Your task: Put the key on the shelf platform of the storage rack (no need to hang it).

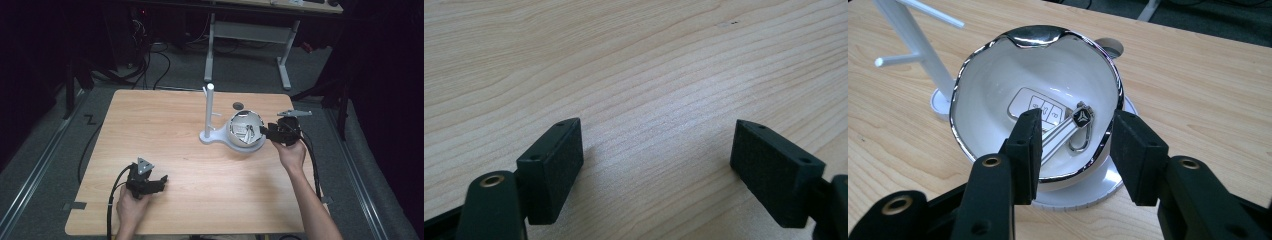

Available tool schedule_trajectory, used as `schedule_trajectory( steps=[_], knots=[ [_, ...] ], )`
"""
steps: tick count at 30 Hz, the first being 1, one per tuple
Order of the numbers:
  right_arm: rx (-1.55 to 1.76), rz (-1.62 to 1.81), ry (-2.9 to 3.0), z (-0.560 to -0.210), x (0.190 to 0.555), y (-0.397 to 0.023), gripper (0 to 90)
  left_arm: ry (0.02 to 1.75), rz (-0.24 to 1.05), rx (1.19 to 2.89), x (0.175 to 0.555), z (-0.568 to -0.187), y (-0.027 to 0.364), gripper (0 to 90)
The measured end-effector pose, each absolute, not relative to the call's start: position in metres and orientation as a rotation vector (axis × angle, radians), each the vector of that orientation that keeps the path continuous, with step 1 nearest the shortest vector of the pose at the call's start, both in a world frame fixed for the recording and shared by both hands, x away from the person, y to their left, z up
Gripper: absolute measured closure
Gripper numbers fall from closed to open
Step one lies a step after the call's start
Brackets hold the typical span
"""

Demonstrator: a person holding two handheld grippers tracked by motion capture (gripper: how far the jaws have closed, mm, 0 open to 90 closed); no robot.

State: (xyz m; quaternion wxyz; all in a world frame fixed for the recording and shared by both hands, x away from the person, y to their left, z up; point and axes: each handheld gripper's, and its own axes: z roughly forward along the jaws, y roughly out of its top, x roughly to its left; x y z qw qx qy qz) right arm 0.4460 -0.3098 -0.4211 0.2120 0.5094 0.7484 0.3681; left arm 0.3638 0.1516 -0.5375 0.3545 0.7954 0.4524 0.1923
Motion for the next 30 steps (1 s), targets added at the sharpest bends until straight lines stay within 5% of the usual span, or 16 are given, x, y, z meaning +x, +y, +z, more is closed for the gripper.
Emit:
schedule_trajectory(
  steps=[30],
  knots=[
    [1.430,1.119,2.056,-0.420,0.401,-0.325,52.5,1.169,0.496,2.056,0.364,-0.538,0.152,21.5]
  ],
)
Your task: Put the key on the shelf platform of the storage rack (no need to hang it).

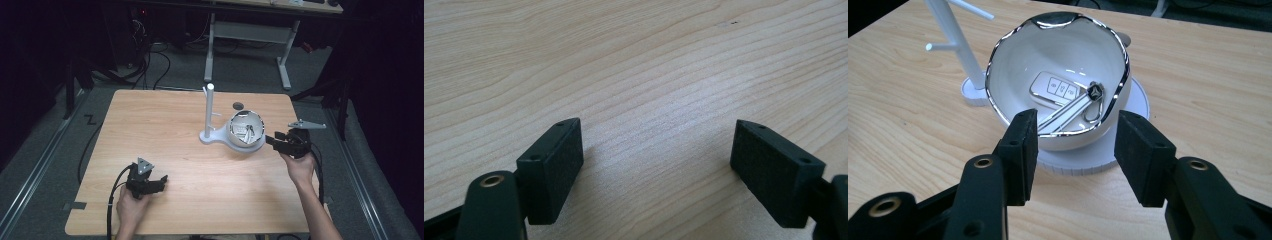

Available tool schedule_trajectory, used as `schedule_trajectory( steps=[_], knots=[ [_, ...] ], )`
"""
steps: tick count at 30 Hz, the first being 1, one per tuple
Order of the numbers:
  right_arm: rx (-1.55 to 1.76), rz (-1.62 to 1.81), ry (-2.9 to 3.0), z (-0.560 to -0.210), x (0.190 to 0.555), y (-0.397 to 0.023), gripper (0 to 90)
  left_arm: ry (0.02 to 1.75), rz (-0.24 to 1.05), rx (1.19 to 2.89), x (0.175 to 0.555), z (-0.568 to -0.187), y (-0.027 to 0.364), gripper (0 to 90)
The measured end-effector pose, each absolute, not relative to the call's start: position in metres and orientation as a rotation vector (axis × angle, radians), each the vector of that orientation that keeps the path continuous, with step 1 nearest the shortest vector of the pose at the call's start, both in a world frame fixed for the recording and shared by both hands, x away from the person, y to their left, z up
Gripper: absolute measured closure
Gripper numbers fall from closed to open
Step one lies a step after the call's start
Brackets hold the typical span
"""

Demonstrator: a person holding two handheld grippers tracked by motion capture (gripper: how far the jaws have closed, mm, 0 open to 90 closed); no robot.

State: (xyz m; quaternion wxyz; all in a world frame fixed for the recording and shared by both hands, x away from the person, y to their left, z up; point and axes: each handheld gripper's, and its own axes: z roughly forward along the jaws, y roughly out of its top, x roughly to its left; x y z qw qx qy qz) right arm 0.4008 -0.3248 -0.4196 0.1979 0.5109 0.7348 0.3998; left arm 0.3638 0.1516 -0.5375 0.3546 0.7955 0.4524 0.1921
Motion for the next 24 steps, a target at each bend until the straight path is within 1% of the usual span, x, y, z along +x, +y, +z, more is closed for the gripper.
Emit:
schedule_trajectory(
  steps=[12,24],
  knots=[
    [1.420,1.168,2.044,-0.421,0.377,-0.330,52.4,1.169,0.498,2.055,0.364,-0.538,0.151,21.5],
    [1.377,1.148,2.079,-0.427,0.357,-0.324,51.9,1.169,0.497,2.055,0.364,-0.538,0.151,21.4]
  ],
)
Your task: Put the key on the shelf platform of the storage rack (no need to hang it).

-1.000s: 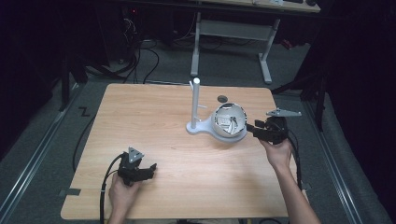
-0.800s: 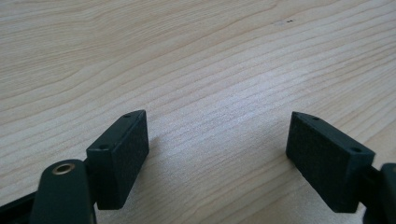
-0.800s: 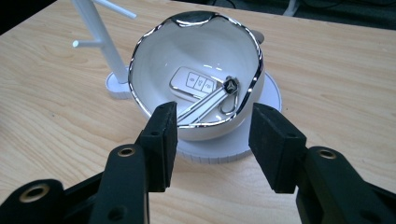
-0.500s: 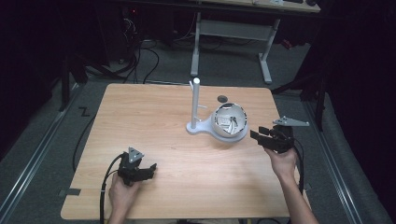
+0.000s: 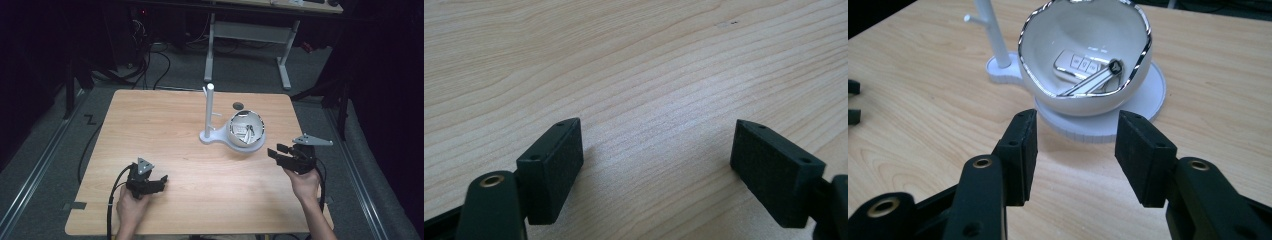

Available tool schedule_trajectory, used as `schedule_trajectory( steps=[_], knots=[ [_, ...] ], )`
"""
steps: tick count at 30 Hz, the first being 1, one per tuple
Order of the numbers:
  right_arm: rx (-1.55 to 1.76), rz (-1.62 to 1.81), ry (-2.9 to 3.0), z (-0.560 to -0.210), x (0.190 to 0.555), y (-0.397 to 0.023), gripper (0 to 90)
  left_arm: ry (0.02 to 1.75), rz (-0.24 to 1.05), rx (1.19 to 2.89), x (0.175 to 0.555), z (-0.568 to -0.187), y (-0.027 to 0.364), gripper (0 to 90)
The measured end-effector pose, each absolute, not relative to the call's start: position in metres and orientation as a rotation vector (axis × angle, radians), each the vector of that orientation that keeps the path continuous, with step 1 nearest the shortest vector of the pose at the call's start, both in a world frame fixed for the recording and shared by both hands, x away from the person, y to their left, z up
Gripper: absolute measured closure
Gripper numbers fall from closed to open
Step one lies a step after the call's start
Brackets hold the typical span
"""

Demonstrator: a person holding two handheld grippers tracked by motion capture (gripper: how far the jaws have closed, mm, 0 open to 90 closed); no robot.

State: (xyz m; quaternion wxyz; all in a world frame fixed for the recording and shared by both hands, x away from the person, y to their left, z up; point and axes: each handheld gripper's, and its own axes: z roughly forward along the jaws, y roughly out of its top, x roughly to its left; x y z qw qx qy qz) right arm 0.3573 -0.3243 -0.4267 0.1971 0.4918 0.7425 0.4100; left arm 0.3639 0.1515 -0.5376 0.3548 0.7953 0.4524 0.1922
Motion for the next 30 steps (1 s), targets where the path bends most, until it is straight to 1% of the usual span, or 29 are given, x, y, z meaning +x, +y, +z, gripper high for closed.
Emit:
schedule_trajectory(
  steps=[17,30],
  knots=[
    [1.364,1.186,2.128,-0.446,0.339,-0.309,51.9,1.169,0.497,2.056,0.364,-0.538,0.151,21.4],
    [1.357,1.204,2.177,-0.476,0.336,-0.289,52.0,1.169,0.497,2.056,0.364,-0.538,0.151,21.4]
  ],
)
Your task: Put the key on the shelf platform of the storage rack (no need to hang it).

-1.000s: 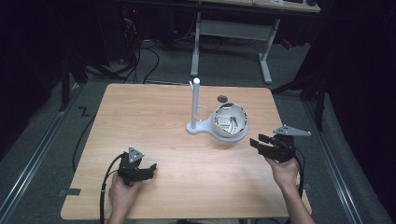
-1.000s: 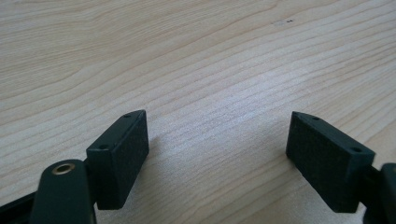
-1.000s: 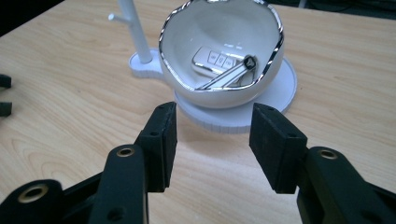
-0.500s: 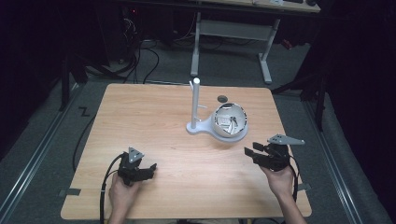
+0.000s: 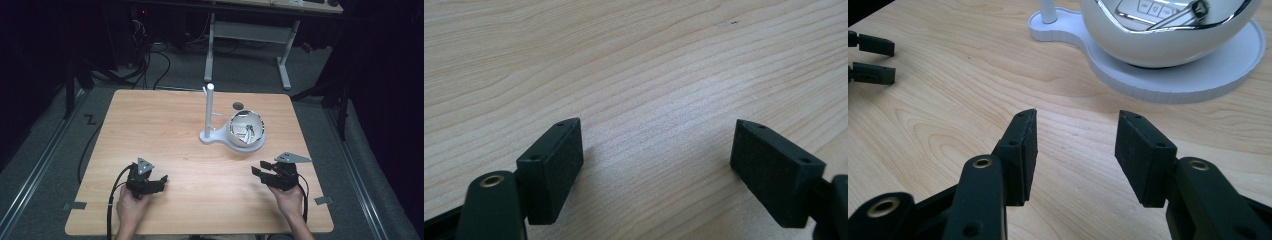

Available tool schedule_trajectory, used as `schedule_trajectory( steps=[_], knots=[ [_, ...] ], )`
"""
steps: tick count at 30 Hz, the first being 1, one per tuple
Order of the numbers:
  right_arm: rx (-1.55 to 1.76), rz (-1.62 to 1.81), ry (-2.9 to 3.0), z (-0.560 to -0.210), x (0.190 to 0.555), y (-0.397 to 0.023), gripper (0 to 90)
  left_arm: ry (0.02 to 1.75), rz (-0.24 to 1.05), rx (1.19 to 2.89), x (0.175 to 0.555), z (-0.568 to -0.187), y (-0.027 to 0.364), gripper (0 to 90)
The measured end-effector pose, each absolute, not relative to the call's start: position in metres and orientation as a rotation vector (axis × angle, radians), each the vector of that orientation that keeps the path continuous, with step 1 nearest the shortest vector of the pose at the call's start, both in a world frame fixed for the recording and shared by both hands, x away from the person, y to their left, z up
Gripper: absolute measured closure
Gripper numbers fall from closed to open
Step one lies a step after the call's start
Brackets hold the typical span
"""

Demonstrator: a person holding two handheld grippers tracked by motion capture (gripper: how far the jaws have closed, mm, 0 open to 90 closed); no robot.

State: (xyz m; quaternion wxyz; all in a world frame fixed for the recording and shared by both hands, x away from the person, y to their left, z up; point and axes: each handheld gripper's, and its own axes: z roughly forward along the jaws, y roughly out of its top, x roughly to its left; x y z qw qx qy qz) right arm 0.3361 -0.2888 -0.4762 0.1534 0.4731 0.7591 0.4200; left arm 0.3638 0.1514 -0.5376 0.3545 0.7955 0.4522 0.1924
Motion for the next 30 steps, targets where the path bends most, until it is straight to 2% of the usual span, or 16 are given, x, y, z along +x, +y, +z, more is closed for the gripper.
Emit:
schedule_trajectory(
  steps=[17,30],
  knots=[
    [1.354,1.121,2.219,-0.515,0.335,-0.271,51.8,1.168,0.498,2.058,0.364,-0.538,0.152,21.4],
    [1.315,1.005,2.212,-0.531,0.339,-0.267,48.9,1.168,0.498,2.058,0.364,-0.538,0.152,21.4]
  ],
)
